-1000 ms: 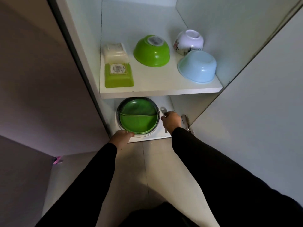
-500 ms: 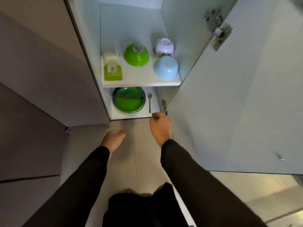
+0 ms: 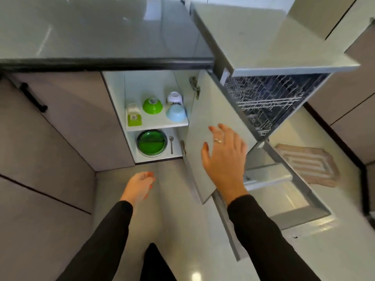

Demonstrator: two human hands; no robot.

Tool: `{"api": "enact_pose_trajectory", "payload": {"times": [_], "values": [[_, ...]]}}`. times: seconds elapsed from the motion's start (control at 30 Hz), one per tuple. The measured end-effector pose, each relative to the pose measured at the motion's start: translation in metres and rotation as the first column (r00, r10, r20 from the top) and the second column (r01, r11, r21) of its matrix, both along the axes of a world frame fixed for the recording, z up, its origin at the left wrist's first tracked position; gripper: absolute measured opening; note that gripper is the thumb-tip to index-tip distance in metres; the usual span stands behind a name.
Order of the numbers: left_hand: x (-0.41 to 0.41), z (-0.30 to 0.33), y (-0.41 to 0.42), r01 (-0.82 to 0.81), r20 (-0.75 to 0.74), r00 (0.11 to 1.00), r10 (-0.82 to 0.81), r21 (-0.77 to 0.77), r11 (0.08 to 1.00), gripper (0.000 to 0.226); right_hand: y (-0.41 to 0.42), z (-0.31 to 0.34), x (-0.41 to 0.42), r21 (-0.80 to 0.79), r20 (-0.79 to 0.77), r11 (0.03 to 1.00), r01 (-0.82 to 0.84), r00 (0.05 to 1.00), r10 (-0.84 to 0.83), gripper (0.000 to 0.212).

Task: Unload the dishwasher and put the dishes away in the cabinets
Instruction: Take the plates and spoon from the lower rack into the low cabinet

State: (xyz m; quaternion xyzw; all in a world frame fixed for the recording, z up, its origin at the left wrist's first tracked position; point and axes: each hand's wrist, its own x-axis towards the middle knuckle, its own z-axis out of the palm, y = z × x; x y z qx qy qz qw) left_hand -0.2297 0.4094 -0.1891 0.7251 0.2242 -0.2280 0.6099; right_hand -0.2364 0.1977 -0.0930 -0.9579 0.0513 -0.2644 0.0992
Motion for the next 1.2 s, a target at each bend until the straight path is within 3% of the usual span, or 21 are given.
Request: {"api": "enact_pose_trajectory", "payload": {"times": [0.07,0.1,0.17,0.27,0.33,0.4,0.5,0.6,0.77,0.93,1.03,1.2], "values": [[-0.018,0.028,-0.007,-0.004,0.004,1.000,0.004,-0.027,1.000,0.023,-0.021,0.037,-0.018,-0.033,0.055,0.991,0.127,0.991,-0.126,0.050],[-0.025,0.042,-0.011,0.003,0.002,1.000,-0.003,-0.028,1.000,0.023,-0.032,0.050,-0.019,-0.025,0.006,0.979,0.204,0.979,-0.204,0.056],[-0.033,0.067,-0.020,0.019,0.009,1.000,-0.019,-0.023,1.000,0.023,-0.052,0.059,-0.013,0.051,-0.229,0.938,0.343,0.918,-0.323,0.066],[-0.043,0.104,-0.034,0.067,0.065,0.996,-0.068,0.007,0.998,0.023,-0.054,0.055,-0.011,0.323,-0.507,0.865,0.383,0.842,-0.184,0.058],[-0.046,0.121,-0.043,0.141,0.147,0.978,-0.147,0.049,0.989,0.019,-0.041,0.051,-0.016,0.337,-0.497,0.887,0.315,0.860,-0.116,0.044],[-0.047,0.137,-0.051,0.231,0.209,0.945,-0.250,0.109,0.967,0.018,-0.036,0.054,-0.016,0.409,-0.438,0.850,0.332,0.889,-0.136,0.039],[-0.043,0.150,-0.056,0.281,0.199,0.929,-0.313,0.176,0.944,0.031,-0.034,0.060,-0.005,0.506,-0.495,0.767,0.393,0.861,-0.115,0.035],[-0.033,0.155,-0.058,0.306,0.208,0.912,-0.353,0.229,0.924,0.044,-0.016,0.061,0.005,0.535,-0.562,0.747,0.395,0.826,-0.034,0.034],[0.003,0.161,-0.050,0.342,0.237,0.846,-0.478,0.447,0.827,0.076,0.030,0.058,0.038,0.633,-0.615,0.669,0.389,0.778,0.130,0.035],[0.051,0.167,-0.020,0.198,0.257,0.810,-0.527,0.727,0.658,0.025,0.097,0.071,0.074,0.769,-0.586,0.494,0.405,0.756,0.291,0.027],[0.084,0.164,0.014,0.090,0.292,0.833,-0.471,0.767,0.635,0.021,0.133,0.068,0.106,0.802,-0.571,0.417,0.428,0.754,0.324,0.026],[0.142,0.163,0.059,-0.032,0.369,0.839,-0.400,0.767,0.641,0.021,0.170,0.059,0.160,0.818,-0.575,0.202,0.539,0.755,0.314,0.025]]}}
